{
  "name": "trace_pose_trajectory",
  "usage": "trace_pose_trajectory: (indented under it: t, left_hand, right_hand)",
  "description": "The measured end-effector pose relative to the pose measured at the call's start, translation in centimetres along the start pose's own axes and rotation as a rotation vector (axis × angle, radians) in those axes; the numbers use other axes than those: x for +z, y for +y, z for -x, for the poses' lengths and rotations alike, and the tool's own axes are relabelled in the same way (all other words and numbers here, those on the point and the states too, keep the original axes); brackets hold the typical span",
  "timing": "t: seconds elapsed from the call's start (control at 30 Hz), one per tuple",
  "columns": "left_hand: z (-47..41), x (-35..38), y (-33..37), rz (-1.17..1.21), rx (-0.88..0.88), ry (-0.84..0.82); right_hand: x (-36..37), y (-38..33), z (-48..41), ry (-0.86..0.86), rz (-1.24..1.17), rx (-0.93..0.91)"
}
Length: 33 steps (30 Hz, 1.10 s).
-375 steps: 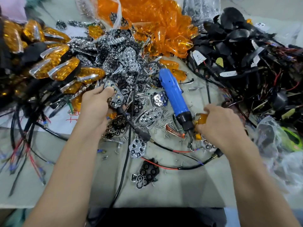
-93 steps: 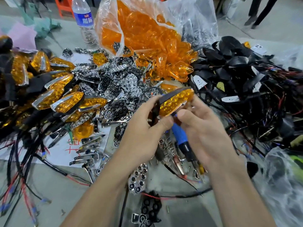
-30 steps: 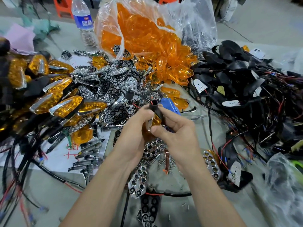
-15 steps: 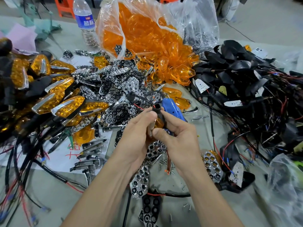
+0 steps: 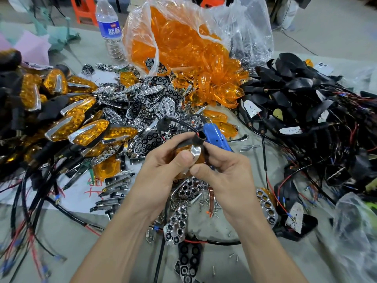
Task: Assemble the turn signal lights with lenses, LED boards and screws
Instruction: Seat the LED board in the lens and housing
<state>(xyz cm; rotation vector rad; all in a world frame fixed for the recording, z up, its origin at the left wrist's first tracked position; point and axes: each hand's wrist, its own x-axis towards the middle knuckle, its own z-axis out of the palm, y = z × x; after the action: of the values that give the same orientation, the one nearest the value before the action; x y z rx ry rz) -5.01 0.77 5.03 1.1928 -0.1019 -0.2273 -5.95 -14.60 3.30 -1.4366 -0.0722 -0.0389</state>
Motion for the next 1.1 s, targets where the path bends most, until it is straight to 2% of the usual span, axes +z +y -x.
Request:
trace_pose_trajectory:
  t: [0.07,0.17,0.2,0.3,0.37,0.4,0.47,0.53,0.6,0.67,0.7,0.77,0.83,0.9,0.97,1.07,1.1]
  left_hand:
    - [-0.3,-0.3,0.0,-0.089,-0.006,0.046]
    - [-1.1,-0.5,0.2,-0.405,0.148,0.122]
    - [-1.3,-0.8,0.1,-0.512,0.191,0.132]
    - [-1.3,-1.2,0.1,-0.776,0.212,0.115]
    - [-1.1,-1.5,0.1,-0.854,0.204,0.066]
    - [-1.0,-1.6,0.3,-0.854,0.207,0.066]
    - [-0.8,-2.1,0.6,-0.756,0.230,0.097]
    - [-0.6,-2.5,0.7,-0.493,0.246,0.094]
    - [-0.4,-2.6,0.8,-0.250,0.252,0.016]
    - [-0.2,-2.5,0.6,-0.166,0.260,-0.008]
    - [-0.2,-2.4,0.6,-0.160,0.271,0.019]
    - [-0.2,-2.2,0.5,-0.197,0.288,0.104]
    - [-0.2,-2.1,0.6,-0.286,0.314,0.142]
    - [-0.2,-2.2,1.0,-0.399,0.334,0.158]
    - [-0.3,-2.1,1.6,-0.527,0.333,0.167]
    - [-0.1,-1.9,2.2,-0.726,0.334,0.166]
    - [0.0,-1.8,2.3,-0.772,0.347,0.174]
  right_hand:
    - [0.0,-0.5,-0.1,0.009,0.105,-0.005]
    - [-0.1,-1.2,-0.2,0.087,0.333,-0.081]
    - [-0.3,-1.4,-0.4,0.073,0.329,-0.069]
    - [-0.3,-1.9,-1.0,-0.016,0.177,0.137]
    - [-0.2,-2.1,-1.3,0.004,0.199,0.143]
    - [-0.2,-2.0,-1.4,0.033,0.164,0.137]
    - [-0.4,-2.1,-1.4,0.088,-0.054,0.202]
    - [-0.7,-2.2,-1.3,0.087,-0.240,0.253]
    - [-0.7,-2.5,-0.9,0.053,-0.332,0.293]
    - [-0.5,-2.9,-0.5,0.053,-0.330,0.332]
    - [-0.4,-3.1,-0.3,0.082,-0.256,0.347]
    - [-0.7,-3.1,-0.1,0.209,0.202,0.302]
    - [-0.8,-3.3,0.3,0.366,0.720,0.122]
    - [-0.3,-3.8,0.7,0.441,0.935,-0.046]
    - [-0.2,-3.8,0.5,0.371,0.901,-0.127]
    - [-0.2,-3.7,-0.2,-0.011,0.551,-0.038]
    - [-0.2,-3.7,-0.3,-0.087,0.506,-0.032]
